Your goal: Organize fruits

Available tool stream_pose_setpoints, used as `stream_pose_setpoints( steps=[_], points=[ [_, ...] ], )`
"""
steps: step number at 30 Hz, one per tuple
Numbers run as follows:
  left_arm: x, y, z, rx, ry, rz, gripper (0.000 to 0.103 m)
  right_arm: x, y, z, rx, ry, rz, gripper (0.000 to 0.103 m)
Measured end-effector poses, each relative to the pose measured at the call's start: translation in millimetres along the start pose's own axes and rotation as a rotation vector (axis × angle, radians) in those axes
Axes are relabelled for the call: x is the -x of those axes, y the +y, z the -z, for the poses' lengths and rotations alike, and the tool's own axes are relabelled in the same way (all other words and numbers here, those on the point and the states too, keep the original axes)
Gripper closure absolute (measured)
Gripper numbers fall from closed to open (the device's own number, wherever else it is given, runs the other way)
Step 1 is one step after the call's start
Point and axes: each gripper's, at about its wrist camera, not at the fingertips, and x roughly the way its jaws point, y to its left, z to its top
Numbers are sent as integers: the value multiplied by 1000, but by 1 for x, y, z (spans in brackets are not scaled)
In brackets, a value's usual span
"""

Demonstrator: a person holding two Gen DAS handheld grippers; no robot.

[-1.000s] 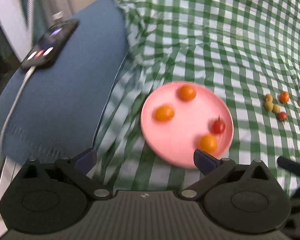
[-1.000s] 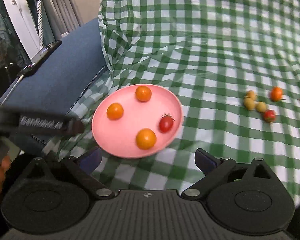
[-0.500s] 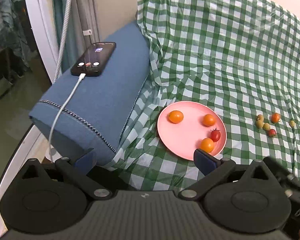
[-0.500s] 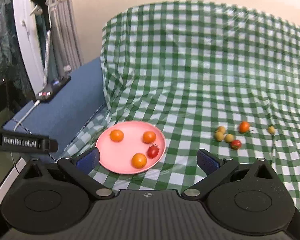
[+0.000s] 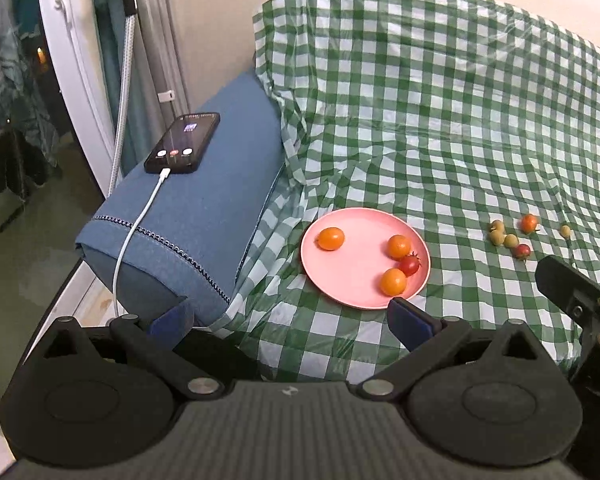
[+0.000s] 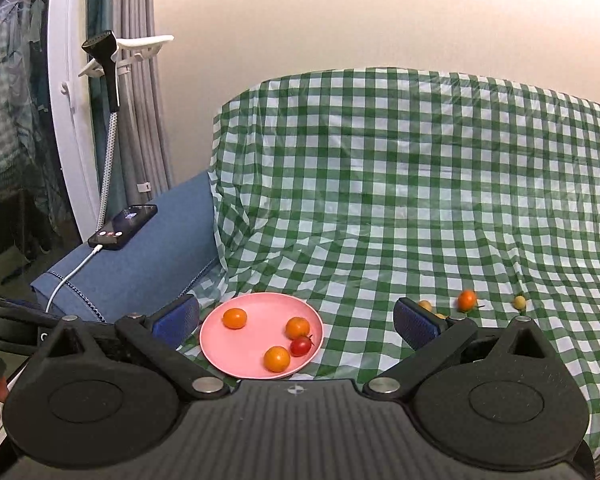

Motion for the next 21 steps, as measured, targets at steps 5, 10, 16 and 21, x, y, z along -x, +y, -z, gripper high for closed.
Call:
stream_pose_setpoints(
  steps=[5, 10, 16, 21],
  points=[
    [2, -5, 0, -24, -2, -6, 0, 2, -3, 2, -20, -7, -1, 1],
    [-2, -9, -3, -36, 7, -17, 0, 0, -9, 1, -29, -5, -2, 1],
    [-19, -20, -14, -58, 42, -32, 0, -9, -25, 1, -68, -19, 35, 1],
    [-44, -38, -29, -71, 75, -34, 0, -25, -56, 0, -132, -45, 83, 1]
  ],
)
